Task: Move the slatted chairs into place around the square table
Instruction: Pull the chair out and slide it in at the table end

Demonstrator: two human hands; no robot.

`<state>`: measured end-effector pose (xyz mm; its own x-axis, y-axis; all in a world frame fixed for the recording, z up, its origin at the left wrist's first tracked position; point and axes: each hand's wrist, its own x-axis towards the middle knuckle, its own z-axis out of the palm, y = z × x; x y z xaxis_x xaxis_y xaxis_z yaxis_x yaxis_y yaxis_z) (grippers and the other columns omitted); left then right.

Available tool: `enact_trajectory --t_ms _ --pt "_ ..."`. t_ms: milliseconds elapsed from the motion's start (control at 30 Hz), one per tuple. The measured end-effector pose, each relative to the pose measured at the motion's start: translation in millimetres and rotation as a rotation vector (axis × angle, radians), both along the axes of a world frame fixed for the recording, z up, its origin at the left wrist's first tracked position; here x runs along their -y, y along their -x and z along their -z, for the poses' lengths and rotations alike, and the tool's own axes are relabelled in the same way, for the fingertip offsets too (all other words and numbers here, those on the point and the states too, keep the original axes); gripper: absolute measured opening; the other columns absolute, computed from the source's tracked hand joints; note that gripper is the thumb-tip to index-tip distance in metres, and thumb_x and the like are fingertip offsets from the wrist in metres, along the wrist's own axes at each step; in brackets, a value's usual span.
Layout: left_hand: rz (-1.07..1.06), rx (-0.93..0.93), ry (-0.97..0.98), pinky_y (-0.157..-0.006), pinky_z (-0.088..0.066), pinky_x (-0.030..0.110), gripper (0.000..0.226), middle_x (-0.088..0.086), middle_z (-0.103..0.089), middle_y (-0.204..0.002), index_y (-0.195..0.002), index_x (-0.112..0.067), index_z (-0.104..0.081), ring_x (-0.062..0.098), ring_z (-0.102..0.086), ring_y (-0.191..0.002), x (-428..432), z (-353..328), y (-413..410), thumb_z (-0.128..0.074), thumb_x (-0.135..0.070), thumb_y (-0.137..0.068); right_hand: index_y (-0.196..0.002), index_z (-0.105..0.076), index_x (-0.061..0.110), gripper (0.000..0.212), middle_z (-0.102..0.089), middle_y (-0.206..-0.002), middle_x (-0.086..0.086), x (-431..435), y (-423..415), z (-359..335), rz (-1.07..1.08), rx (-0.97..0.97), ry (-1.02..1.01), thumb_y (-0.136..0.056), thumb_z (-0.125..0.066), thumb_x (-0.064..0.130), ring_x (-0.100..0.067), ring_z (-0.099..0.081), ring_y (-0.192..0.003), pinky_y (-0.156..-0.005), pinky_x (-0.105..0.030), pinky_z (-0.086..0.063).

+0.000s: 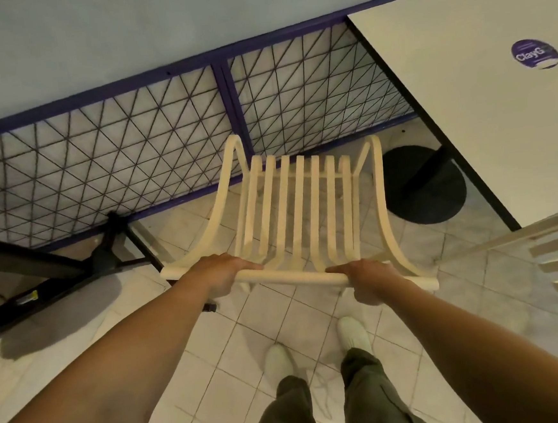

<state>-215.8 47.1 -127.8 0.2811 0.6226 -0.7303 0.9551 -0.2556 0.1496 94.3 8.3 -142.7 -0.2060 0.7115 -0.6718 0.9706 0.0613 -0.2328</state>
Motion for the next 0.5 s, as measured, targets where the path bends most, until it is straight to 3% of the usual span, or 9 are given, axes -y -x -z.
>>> enact_trajectory --t_ms 100,300,500 --pt "0.058 -0.016 -0.01 -0.078 -0.049 0.033 0.086 -0.002 -0.054 -0.125 -0.143 -0.063 -0.034 0.022 -0.059 -0.098 -7 4 12 -0.067 -0.004 -0.09 -0.145 -0.038 0.048 0.07 -0.059 -0.117 0.006 6 12 -2 0.022 -0.006 0.005 -0.091 -0.061 0.01 -0.014 -0.058 -0.094 -0.089 -0.035 -0.054" --pt "0.116 -0.047 -0.061 -0.062 -0.038 0.031 0.082 -0.001 -0.056 -0.122 -0.142 -0.064 -0.035 0.018 -0.053 -0.083 -12 5 19 -0.05 0.001 -0.095 -0.146 -0.038 0.046 0.069 -0.06 -0.117 0.005 15 26 -7 0.046 0.011 -0.012 -0.091 -0.06 0.011 -0.014 -0.057 -0.093 -0.087 -0.033 -0.054" --pt "0.102 -0.024 -0.072 -0.068 -0.043 0.032 0.07 -0.002 -0.06 -0.122 -0.142 -0.066 -0.033 0.02 -0.059 -0.091 -14 11 20 -0.056 -0.016 -0.099 -0.145 -0.037 0.046 0.069 -0.06 -0.117 0.007 9 25 -7 -0.001 0.022 0.016 -0.089 -0.061 0.014 -0.013 -0.055 -0.092 -0.088 -0.035 -0.054"
